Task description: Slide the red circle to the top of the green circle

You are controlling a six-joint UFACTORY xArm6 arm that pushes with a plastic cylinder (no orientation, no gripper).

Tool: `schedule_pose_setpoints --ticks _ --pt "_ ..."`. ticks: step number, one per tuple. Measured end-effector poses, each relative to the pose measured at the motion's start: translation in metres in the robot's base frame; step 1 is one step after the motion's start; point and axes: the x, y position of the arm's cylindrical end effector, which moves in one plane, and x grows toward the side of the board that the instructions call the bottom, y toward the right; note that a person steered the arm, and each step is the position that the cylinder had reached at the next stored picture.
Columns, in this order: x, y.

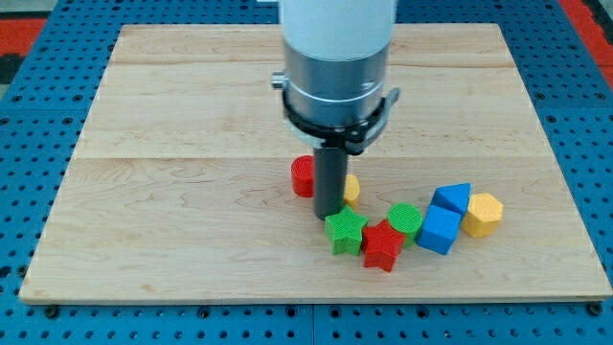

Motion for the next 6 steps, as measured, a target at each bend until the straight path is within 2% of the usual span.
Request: schedule_pose_setpoints --ticks 1,2,3,4,5,6 --pt "-0.004 0.009" --pt "-0.004 -0.042" --pt "-0.022 -0.065" --pt "-0.057 -0.028" --pt "-0.056 0.054" --pt "-0.033 0.056"
